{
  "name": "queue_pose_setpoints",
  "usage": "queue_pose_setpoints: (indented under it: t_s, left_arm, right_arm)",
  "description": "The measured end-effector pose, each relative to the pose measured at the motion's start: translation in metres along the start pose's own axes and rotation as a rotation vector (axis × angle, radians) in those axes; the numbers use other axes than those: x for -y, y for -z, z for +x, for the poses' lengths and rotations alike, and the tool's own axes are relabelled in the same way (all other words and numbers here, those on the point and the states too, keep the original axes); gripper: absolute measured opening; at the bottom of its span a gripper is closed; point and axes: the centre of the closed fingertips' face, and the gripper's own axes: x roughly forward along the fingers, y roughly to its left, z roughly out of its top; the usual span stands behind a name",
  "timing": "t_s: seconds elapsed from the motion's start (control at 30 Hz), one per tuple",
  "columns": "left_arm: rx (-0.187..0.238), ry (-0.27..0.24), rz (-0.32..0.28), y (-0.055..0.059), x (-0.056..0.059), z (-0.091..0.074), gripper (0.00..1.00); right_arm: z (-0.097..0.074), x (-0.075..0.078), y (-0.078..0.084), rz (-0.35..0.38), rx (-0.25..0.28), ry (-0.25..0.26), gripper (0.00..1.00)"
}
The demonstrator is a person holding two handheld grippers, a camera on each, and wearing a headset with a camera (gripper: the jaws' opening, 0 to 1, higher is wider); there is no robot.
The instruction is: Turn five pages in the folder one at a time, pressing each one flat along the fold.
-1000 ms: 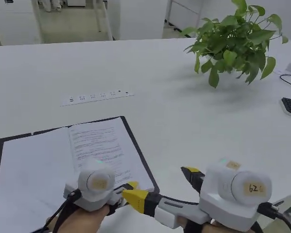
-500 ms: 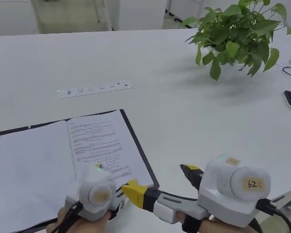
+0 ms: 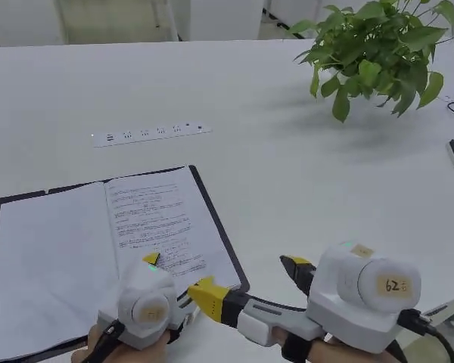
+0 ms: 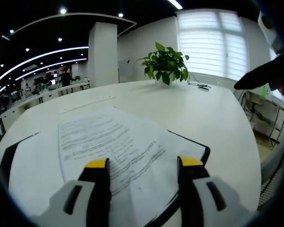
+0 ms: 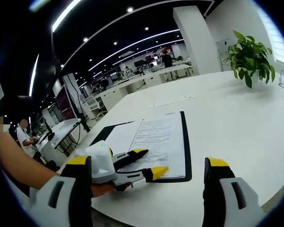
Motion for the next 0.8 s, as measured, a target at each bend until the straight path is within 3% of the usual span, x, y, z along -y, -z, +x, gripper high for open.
queue_pose_setpoints:
  t_s: [0.3, 0.47, 0.67, 0.8]
  left_arm:
    - [0.012, -0.018, -0.016, 0.000, -0.004, -0.001, 0.47]
    - [0.013, -0.031, -0.043, 0.000, -0.007, -0.001, 0.43]
    - [0.018, -0.029, -0.051, 0.000, -0.007, -0.001, 0.42]
    - [0.022, -0.030, -0.053, 0.000, -0.008, -0.001, 0.42]
  right_arm:
    - [0.002, -0.001, -0.001, 0.008, -0.005, -0.008, 0.99]
    - [0.012, -0.002, 0.000, 0.018, -0.022, -0.024, 0.96]
    - [0.034, 0.002, 0.002, 0.055, -0.045, -0.067, 0.81]
    - [0.055, 0.013, 0.003, 0.071, -0.049, -0.089, 0.67]
